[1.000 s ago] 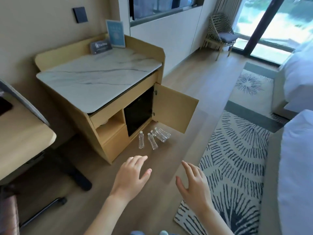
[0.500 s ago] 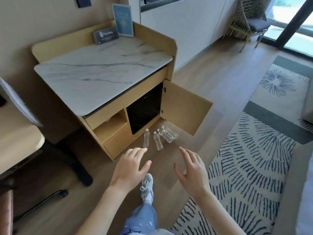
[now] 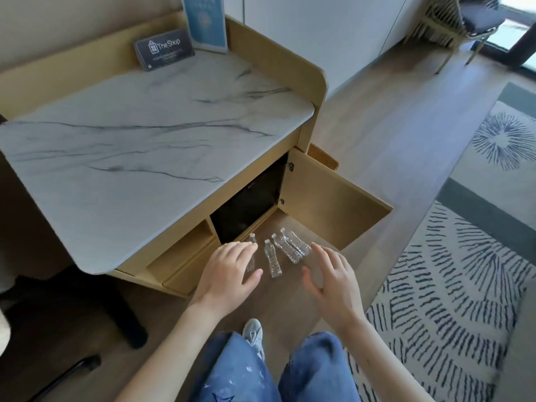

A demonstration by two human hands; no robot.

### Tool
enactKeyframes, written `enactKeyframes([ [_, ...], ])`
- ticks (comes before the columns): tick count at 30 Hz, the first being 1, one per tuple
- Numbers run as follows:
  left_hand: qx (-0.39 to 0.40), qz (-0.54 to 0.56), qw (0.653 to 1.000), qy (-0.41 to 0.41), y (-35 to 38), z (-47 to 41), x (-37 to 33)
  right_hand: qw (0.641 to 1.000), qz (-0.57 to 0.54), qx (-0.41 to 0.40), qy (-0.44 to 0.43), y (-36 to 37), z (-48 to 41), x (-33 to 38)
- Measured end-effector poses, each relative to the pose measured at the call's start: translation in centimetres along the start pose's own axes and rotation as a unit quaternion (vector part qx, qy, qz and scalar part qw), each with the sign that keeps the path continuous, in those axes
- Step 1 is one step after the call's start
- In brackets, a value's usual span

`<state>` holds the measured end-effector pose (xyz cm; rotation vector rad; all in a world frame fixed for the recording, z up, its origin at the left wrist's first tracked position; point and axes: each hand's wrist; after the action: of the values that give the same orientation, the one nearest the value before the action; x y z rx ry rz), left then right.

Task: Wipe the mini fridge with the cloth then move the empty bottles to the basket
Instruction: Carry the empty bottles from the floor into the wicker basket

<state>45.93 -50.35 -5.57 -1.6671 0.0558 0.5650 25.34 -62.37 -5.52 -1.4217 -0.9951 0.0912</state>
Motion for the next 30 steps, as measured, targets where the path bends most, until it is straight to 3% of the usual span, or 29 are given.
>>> enactKeyframes([
  [5,0.008,0.020,0.999,-0.044,3.0,-5.4,2.3,0.999,0.007,0.035,-0.009,2.8,-5.7,-3.1],
  [10,0.013,0.038,0.996,-0.084,10.5,-8.6,5.7,0.996,0.007,0.087,-0.025,10.1,-9.1,-8.7],
  [18,0.005,0.041,0.993,-0.111,35.7,-12.4,17.3,0.987,0.042,0.140,-0.072,34.5,-11.9,-25.1],
  [23,0.054,0.032,0.992,-0.113,52.6,-12.8,25.0,0.985,0.056,0.133,-0.091,50.1,-11.0,-35.3],
  [30,0.066,0.002,0.993,-0.097,69.3,-12.6,33.3,0.977,0.081,0.149,-0.132,65.7,-9.7,-45.8],
])
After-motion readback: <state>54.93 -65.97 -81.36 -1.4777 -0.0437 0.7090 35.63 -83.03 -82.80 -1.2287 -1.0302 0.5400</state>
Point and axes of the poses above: each hand's wrist, its own z-axis away from the middle knuckle, its own y-axis out of the palm, x = y × z, and after that the axes turned 2 degrees about -y, right-handed
